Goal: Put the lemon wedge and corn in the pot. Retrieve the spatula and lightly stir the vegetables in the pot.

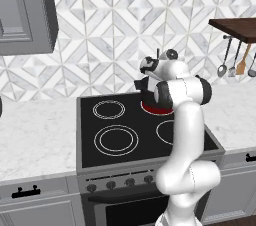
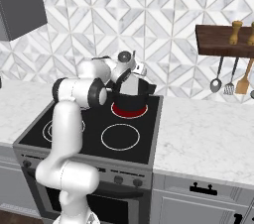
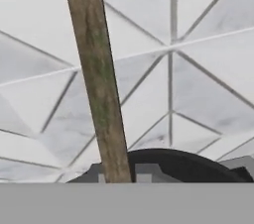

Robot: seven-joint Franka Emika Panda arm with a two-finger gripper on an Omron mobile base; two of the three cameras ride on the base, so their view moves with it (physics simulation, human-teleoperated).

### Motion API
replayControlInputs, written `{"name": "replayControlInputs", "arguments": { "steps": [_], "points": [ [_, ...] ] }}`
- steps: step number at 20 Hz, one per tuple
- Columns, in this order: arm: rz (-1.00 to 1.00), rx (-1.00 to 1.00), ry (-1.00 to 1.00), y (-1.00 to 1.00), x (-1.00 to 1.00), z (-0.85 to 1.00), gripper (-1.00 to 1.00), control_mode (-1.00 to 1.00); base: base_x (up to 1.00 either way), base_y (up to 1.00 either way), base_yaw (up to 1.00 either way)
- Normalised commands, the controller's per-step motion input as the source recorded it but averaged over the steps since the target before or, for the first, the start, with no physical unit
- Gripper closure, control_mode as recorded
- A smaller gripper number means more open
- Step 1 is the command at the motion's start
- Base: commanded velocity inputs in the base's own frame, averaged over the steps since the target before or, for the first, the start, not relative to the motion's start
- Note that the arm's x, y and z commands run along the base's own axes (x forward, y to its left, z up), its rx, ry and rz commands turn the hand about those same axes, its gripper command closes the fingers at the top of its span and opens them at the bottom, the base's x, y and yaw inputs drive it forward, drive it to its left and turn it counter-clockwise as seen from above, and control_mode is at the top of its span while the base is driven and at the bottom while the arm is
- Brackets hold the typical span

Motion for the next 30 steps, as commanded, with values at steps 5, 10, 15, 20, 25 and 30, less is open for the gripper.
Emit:
{"name": "replayControlInputs", "arguments": {
  "steps": [5, 10, 15, 20, 25, 30],
  "points": [
    [0.00, -0.01, 0.00, -0.84, 0.04, -0.34, 1.00, -1.00, 0.00, 0.00, 0.00],
    [0.00, 0.03, 0.01, -0.38, -0.58, -0.25, 1.00, -1.00, 0.00, 0.00, 0.00],
    [0.00, 0.14, 0.07, 0.00, -0.57, -0.03, 1.00, -1.00, 0.00, 0.00, 0.00],
    [0.00, 0.00, 0.00, 0.05, 0.10, -0.83, 1.00, -1.00, 0.00, 0.00, 0.00],
    [0.00, -0.08, -0.14, 0.04, 0.64, -0.99, 1.00, -1.00, 0.00, 0.00, 0.00],
    [0.00, -0.03, -0.37, 0.01, 0.44, -0.22, 1.00, -1.00, 0.00, 0.00, 0.00]
  ]
}}
